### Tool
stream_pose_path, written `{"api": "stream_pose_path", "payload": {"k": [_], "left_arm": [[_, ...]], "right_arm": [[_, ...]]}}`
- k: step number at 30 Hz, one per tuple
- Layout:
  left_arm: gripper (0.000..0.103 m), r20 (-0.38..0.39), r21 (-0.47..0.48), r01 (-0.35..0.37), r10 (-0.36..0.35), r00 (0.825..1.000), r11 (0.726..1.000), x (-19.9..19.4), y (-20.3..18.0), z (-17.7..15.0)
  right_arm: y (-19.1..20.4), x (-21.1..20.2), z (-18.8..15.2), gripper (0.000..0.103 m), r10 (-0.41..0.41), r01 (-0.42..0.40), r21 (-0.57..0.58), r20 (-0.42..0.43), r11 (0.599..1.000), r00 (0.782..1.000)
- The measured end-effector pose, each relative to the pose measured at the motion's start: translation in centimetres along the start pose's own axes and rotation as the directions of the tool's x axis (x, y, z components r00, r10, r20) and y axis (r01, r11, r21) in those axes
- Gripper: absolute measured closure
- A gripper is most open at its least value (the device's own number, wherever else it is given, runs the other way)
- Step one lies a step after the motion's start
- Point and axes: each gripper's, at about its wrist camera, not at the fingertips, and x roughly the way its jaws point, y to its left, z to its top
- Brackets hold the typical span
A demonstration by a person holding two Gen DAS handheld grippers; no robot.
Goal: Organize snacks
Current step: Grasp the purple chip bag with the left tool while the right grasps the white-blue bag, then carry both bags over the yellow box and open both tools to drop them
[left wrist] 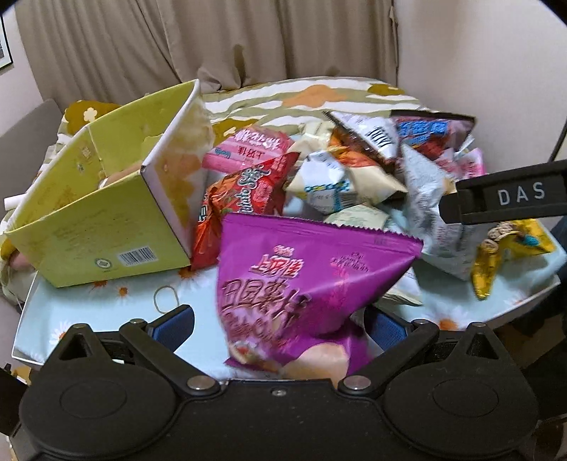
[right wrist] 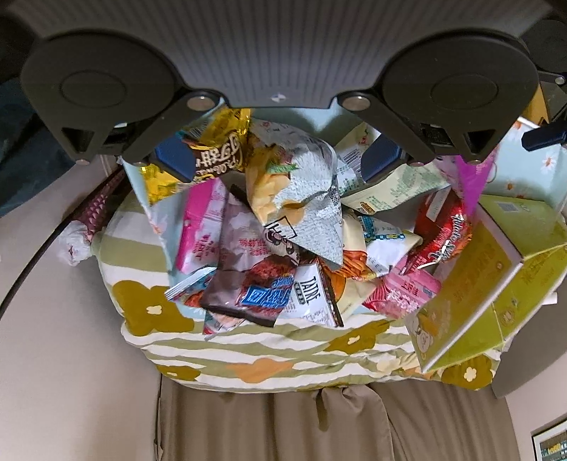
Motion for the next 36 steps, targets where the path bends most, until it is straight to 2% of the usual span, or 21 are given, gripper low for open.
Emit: {"api": "stream_pose_path", "payload": {"k": [6,12,14,15,22,26,33,36], "left_arm": [[0.001,-0.017,0.031,-0.002,0.002,1.000,1.000,2.2,0.2,-0.2],[0.008,-0.054,0.024,0.025,-0.024,0.998,0.999,3.8,1.0,-0.1],[0.022,-0.050,0.038,0.009,-0.007,0.999,0.999,3.9,1.2,0.0],[0.026,-0.055,0.041,0.007,-0.005,0.998,0.999,4.1,1.4,0.0],[0.034,-0.049,0.014,0.038,-0.037,0.998,0.999,4.4,2.3,0.2],[0.035,-0.044,0.016,0.044,-0.043,0.998,0.999,4.1,2.5,0.2],[0.035,-0.023,0.005,0.040,-0.040,0.999,0.999,3.4,2.7,0.6],[0.035,-0.005,0.001,0.030,-0.030,1.000,1.000,2.6,2.6,0.8]], "right_arm": [[0.5,2.5,-0.2,0.000,0.006,-0.006,0.011,-0.013,1.000,1.000],[1.0,4.1,0.0,0.000,-0.007,0.007,0.001,-0.022,1.000,1.000],[1.0,4.7,0.1,0.000,-0.009,0.009,0.006,-0.024,1.000,1.000],[1.0,4.9,0.2,0.000,-0.010,0.010,0.009,-0.023,1.000,1.000],[1.3,6.3,0.7,0.003,-0.008,0.009,0.012,-0.035,1.000,0.999],[1.3,7.0,0.7,0.008,-0.004,0.005,0.022,-0.050,1.000,0.999],[0.7,7.1,0.8,0.032,0.031,-0.029,0.027,-0.050,0.999,0.998],[0.7,6.6,0.9,0.035,0.037,-0.036,0.020,-0.039,0.999,0.999]]}}
